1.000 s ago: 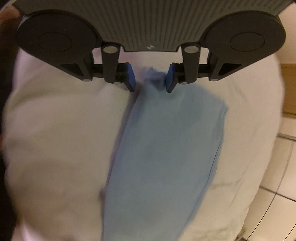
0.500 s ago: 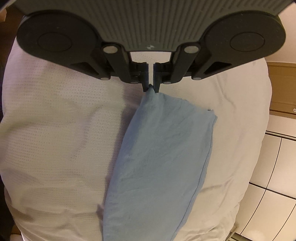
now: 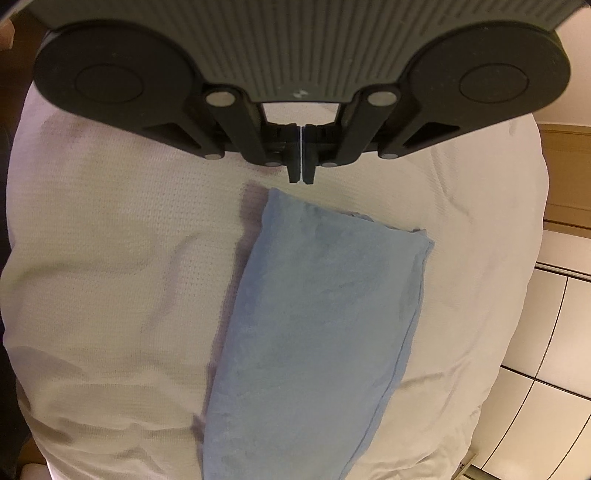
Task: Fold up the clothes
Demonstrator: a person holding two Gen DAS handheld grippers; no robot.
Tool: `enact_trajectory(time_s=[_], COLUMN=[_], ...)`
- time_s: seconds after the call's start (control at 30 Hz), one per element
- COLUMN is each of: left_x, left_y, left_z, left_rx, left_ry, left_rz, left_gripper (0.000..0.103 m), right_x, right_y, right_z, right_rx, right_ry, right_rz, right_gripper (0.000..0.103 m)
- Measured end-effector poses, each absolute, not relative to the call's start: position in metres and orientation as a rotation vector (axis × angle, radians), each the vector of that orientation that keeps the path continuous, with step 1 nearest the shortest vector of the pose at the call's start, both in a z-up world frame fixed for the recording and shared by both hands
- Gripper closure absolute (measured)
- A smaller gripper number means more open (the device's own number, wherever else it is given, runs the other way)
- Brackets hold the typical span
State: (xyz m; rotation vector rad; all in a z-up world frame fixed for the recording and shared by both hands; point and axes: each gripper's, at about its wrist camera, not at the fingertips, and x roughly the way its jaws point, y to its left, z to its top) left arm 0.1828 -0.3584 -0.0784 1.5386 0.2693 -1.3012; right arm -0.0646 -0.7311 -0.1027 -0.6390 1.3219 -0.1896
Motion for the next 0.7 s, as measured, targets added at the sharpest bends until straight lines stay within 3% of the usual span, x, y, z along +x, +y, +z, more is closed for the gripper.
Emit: enact_trajectory(time_s=[0.03,0.1,0.13,0.43,0.7], left_x=[0.182,0.177,0.175,0.173,0.207], left_y=[-0.359,-0.361,-0.365,-0.383,-0.391], left_z=[-0.077,-0.075,-0.077,-0.076,-0.037], left_rx=[1.537,1.527,1.528,1.533,1.484], left_ry=[0.262,0.236,0.229,0.287,0.275], left_rz=[-1.301,-1.309,-1.316,-1.319,-1.27], left_gripper=[0.099,0.097,0.094,0.093,0.092], right_x=[-0.066,-0.065,-0.065,-0.063,-0.06], right_y=[-0.73,-0.721,-0.715,-0.722,-0.717], right_z=[-0.098,-0.09,-0.087,-0.105,-0.055], right_rx=[-0.634,-0.633,-0.637,-0.559,-0.481], right_ry=[1.311,1.285,1.273,1.294,1.194], right_rz=[-0.191,-0.173,-0.157,-0.128,-0.154], right_gripper=[0.093,0.073,0.071,0.073,0.072])
